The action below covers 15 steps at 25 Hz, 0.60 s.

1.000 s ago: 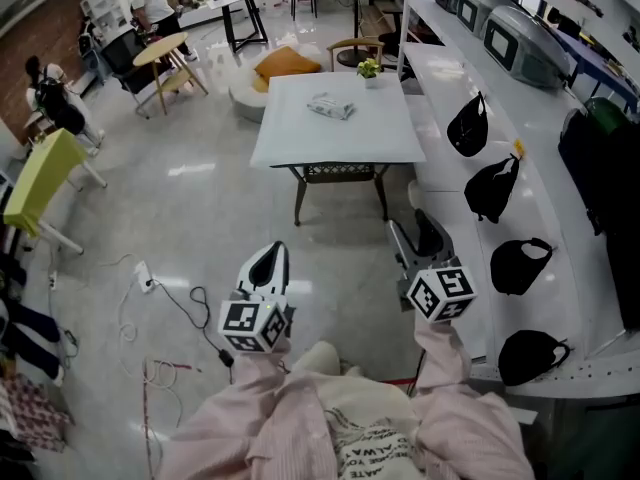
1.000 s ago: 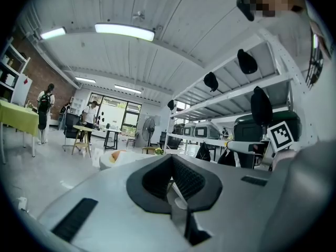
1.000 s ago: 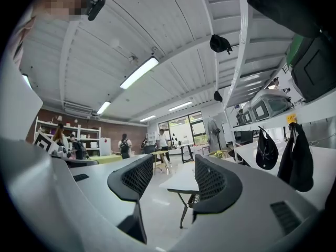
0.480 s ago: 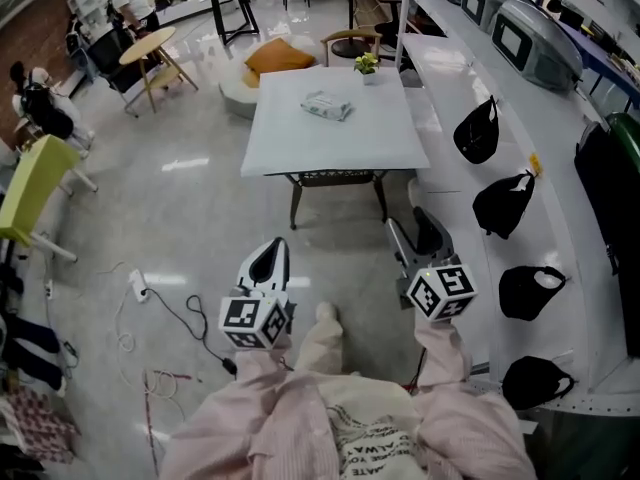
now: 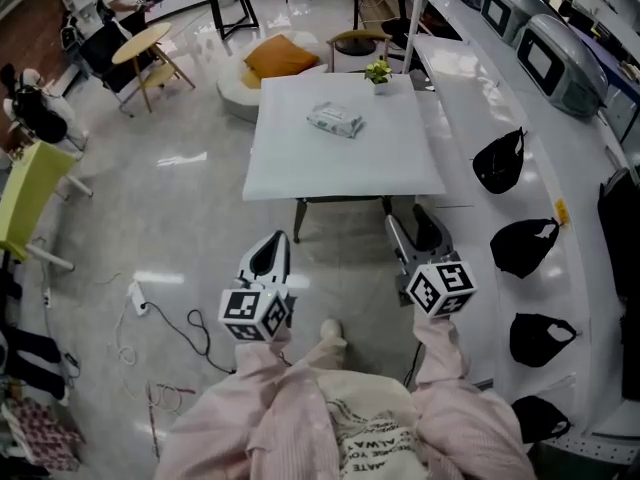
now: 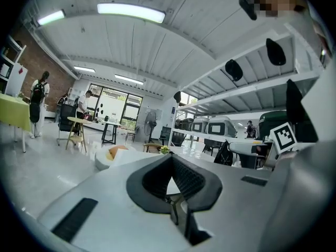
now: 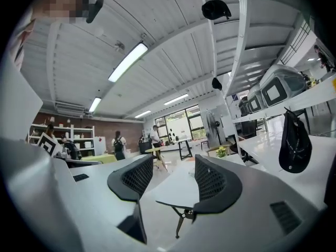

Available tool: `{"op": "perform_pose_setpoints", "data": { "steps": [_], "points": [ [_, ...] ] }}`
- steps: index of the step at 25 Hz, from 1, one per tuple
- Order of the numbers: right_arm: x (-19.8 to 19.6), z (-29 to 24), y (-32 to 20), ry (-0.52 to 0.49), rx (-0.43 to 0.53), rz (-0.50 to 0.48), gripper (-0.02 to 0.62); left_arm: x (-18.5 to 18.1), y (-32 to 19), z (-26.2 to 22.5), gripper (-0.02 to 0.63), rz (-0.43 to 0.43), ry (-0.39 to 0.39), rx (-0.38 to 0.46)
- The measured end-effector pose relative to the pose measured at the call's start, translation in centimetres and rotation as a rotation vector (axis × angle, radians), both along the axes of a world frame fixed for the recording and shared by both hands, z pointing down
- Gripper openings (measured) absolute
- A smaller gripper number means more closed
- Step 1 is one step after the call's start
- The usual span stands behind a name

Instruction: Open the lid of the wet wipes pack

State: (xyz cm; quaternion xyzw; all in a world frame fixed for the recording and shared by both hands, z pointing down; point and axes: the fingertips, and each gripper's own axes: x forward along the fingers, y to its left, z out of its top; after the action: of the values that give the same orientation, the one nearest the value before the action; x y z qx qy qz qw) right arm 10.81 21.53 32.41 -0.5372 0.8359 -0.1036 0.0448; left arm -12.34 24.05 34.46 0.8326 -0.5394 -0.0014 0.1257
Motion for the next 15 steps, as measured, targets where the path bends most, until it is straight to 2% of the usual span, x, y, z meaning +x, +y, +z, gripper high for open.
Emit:
{"op": "perform_pose_setpoints", "data": {
  "steps": [8,15],
  "points": [
    [-1.4,0.6,-7.2,-0.001,-0.011,0.020,0.218,-1.4,-8.1,0.6,-0.002,0.026,0.007,-0.010],
    [-1.9,1.3,-11.0,0.005,-0.019,0.040,0.218,-2.3,-12.6,1.8,-0.002,0.039,0.020,-0.030]
  ]
}}
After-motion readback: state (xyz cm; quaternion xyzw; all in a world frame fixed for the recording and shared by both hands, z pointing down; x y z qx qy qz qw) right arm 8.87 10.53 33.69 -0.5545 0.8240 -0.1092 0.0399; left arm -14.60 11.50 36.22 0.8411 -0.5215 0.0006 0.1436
